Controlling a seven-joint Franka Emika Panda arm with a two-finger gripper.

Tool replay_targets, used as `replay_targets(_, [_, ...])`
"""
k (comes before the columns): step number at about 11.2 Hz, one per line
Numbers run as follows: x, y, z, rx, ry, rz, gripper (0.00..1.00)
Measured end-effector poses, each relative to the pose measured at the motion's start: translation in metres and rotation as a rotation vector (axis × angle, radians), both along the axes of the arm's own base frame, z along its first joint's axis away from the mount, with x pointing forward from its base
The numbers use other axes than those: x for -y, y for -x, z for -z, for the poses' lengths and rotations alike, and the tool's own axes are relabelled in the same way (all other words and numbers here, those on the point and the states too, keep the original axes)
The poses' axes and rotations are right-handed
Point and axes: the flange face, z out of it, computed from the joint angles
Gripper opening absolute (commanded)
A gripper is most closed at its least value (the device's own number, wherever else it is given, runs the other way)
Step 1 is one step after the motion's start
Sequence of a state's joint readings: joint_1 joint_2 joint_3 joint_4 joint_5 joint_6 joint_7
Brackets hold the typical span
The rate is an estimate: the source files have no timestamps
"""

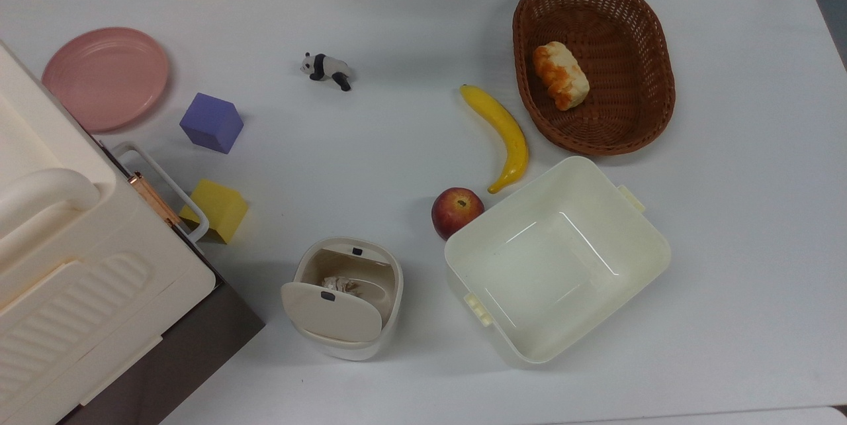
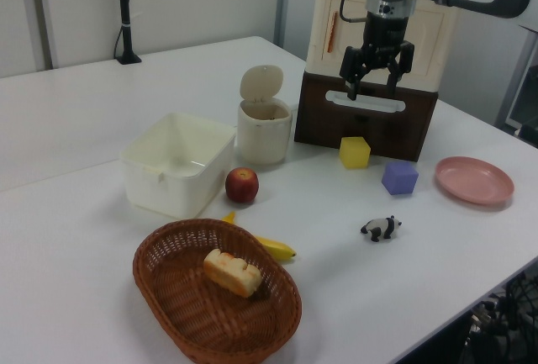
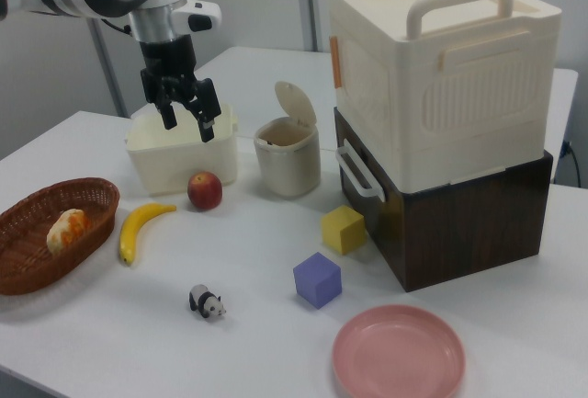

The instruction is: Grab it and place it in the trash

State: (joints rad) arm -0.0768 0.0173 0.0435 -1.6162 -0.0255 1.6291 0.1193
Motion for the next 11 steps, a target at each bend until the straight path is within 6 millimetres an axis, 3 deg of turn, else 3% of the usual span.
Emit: replay_targets(11, [-0.0003, 0.0004, 0.0041, -0.009, -0.005, -0.01, 1.0])
